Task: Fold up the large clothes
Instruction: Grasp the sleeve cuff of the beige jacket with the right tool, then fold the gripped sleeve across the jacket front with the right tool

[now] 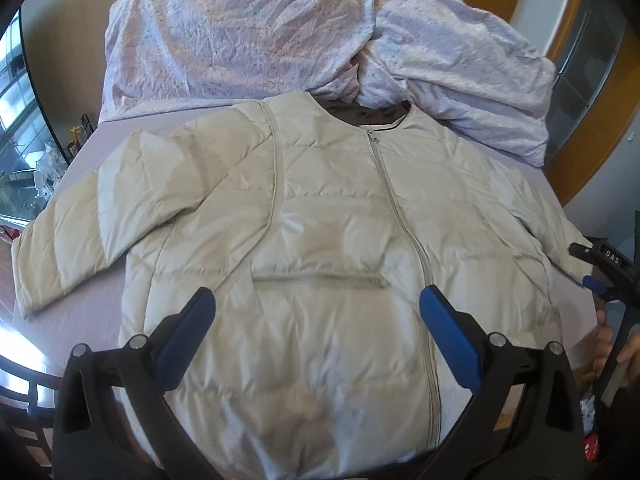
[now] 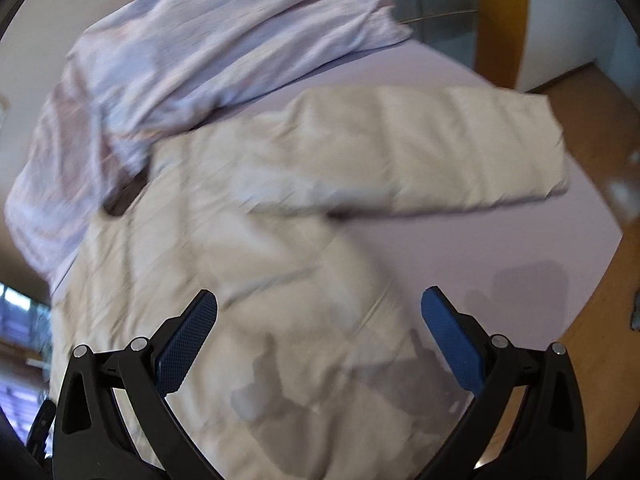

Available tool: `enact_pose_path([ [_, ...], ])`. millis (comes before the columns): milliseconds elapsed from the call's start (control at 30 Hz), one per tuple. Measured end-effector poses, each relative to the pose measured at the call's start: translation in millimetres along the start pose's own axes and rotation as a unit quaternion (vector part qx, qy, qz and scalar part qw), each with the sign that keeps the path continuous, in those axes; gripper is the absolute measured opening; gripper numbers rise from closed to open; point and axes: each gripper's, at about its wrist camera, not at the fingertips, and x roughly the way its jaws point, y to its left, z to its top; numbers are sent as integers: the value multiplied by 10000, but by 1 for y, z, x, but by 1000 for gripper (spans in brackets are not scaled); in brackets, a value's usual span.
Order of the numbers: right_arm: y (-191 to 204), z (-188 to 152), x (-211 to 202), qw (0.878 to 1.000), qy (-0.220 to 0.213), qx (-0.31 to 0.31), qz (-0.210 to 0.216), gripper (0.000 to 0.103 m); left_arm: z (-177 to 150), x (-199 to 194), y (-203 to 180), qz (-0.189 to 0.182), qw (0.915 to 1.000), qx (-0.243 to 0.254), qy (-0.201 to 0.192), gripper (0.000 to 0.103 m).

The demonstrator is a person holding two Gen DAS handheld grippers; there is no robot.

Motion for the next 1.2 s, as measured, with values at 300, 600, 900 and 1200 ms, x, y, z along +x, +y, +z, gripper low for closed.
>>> enact_pose_path([
  [300, -101, 79, 24, 9880, -400, 670, -1331, 102, 25, 46, -7, 35, 9989, -131, 454, 101],
  [600, -196, 117, 49, 9785, -71, 1404, -1511, 82, 34, 69, -10, 232, 9971, -139, 707, 101],
  [900, -234, 109, 60, 9772, 201, 1925, -872, 59, 36, 76, -8, 307, 9961, -303, 770, 101],
  [1200, -224, 116, 52, 9798, 111, 1929, -510, 18, 38, 83, 15, 207, 9949, -508, 849, 101],
])
